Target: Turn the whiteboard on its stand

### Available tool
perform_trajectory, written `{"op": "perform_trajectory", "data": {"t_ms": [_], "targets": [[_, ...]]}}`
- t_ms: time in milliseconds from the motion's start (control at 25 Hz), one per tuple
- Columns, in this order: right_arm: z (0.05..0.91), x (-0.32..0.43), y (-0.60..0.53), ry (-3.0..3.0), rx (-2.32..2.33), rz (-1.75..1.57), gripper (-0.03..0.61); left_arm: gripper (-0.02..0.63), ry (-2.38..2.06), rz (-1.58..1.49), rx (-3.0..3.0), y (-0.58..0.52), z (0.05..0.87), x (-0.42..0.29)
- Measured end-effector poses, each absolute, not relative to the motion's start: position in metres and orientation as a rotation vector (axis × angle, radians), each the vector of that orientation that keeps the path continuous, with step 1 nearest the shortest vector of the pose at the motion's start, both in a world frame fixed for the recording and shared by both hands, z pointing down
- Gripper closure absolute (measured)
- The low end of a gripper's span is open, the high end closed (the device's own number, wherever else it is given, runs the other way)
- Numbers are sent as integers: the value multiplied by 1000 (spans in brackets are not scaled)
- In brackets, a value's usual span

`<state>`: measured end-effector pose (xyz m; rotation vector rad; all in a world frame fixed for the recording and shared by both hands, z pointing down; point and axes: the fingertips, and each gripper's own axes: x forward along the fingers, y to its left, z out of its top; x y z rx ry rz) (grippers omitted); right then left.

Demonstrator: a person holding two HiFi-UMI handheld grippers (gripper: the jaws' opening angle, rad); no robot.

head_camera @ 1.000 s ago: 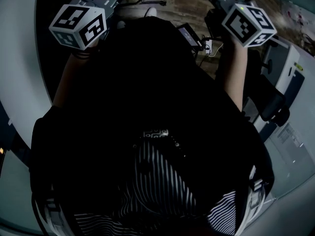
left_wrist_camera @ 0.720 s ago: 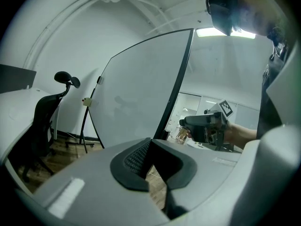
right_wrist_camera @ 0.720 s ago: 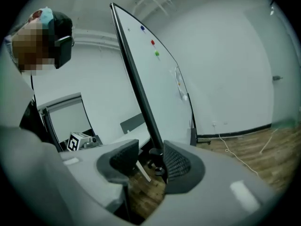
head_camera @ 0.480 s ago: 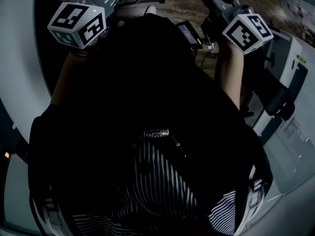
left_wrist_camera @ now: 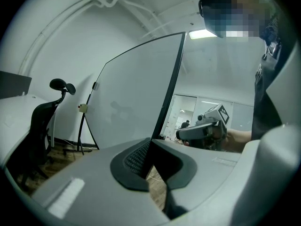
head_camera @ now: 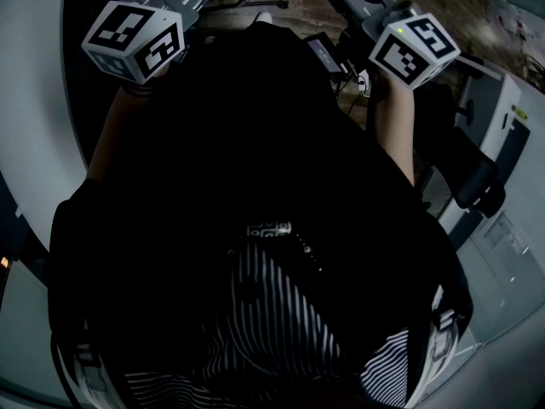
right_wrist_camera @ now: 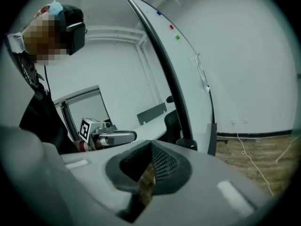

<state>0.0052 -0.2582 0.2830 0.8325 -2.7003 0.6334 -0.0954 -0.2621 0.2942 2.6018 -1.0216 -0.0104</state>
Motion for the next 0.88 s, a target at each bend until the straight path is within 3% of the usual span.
{"op": "perform_trajectory", "data": {"t_ms": [880], "targets": [[300, -18, -255, -2673, 725, 634, 578, 612, -1017, 2, 2618, -258, 294, -99]]}}
